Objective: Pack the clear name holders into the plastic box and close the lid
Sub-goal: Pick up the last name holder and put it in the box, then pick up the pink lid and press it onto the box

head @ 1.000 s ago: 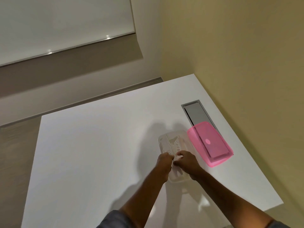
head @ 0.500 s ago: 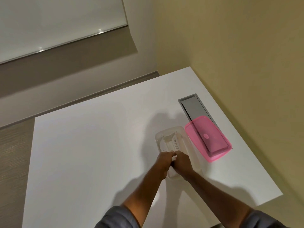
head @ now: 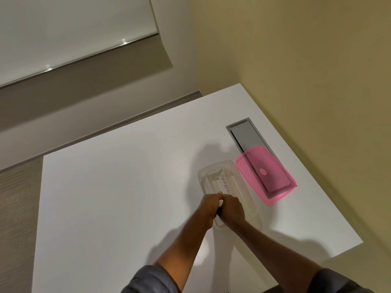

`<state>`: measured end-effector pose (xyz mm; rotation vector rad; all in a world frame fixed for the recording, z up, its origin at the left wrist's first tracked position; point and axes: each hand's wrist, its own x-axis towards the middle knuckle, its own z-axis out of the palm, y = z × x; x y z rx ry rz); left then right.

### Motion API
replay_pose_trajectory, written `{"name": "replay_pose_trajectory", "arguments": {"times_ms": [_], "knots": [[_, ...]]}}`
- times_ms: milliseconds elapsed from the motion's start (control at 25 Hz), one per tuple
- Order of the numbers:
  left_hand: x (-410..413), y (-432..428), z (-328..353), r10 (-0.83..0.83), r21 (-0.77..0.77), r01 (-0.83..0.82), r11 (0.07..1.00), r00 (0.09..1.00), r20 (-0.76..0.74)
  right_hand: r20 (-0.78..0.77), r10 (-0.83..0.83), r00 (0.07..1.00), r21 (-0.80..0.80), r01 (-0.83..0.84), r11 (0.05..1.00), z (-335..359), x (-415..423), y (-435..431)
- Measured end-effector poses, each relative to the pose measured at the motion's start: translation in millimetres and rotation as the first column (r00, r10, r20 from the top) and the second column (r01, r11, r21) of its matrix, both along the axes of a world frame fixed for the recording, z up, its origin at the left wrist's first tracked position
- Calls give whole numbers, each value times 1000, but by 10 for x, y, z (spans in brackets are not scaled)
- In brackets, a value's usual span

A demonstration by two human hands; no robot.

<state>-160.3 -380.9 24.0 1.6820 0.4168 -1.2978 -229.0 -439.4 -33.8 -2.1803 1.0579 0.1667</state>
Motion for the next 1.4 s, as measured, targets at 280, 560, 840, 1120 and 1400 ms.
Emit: {"name": "replay_pose_trajectory", "arguments": {"times_ms": [280, 560, 840, 1120, 1400], "knots": [[-143, -209, 139, 41, -73, -24, 997, 972, 230, 183, -111, 977, 64, 101, 993, 342, -272, -457], [-591, -870, 243, -96, -175, 166, 970, 931, 353, 176, -592, 787, 359, 508, 783, 367, -915, -1211], [-1019, -1431, -62, -435, -78, 474, 877, 852, 290, -2, -708, 706, 375, 657, 654, 79, -1222, -1649], [-1055, -1738, -226, -529, 19, 543, 839, 807, 262, -100, -547, 831, 268, 552, 790, -93, -1309, -1798], [-1027, -1791, -388, -551, 56, 552, 832, 808, 209, -115, -513, 851, 349, 518, 781, -347, -1261, -1915]]}}
